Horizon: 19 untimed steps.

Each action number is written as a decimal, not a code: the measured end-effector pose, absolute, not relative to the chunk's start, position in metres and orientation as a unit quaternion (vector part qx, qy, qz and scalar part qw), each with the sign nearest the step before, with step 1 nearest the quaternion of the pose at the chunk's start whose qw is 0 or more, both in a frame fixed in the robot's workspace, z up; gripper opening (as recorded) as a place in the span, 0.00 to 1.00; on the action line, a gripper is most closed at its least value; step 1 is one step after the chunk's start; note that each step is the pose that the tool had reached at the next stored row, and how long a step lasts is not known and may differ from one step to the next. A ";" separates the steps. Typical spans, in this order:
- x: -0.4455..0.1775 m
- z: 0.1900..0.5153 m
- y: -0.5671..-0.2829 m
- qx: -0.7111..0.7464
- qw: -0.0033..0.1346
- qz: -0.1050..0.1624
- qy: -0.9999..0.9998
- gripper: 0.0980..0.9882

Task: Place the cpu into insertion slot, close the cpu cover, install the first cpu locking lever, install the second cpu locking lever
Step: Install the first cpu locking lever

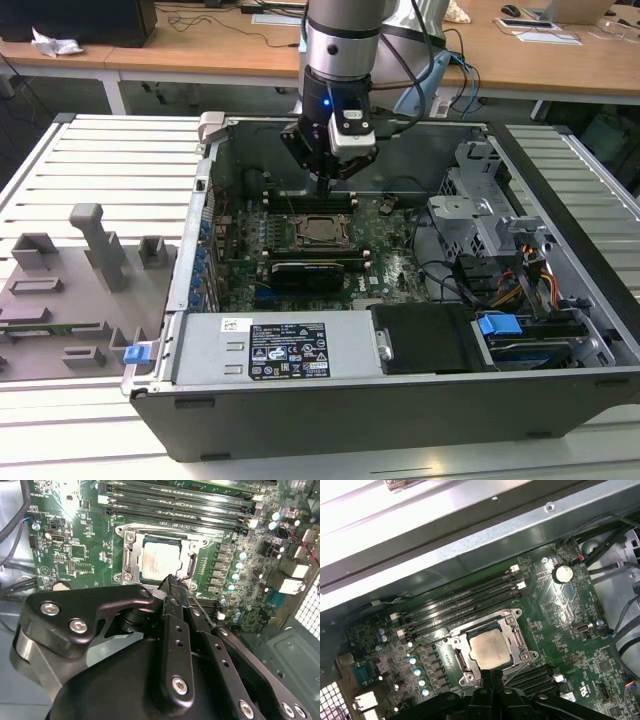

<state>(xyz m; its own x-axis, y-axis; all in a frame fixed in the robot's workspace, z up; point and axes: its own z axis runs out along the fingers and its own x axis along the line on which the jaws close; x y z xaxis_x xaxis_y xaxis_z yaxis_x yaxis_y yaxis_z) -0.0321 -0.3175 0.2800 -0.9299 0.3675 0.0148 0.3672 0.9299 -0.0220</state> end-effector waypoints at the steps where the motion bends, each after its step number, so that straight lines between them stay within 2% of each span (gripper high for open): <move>1: -0.032 0.280 -0.317 -0.181 0.009 0.010 -0.983 0.01; 15: -0.032 0.280 -0.317 -0.087 0.006 0.010 -0.996 0.01; 19: -0.034 0.279 -0.317 -0.080 0.003 -0.013 -0.997 0.01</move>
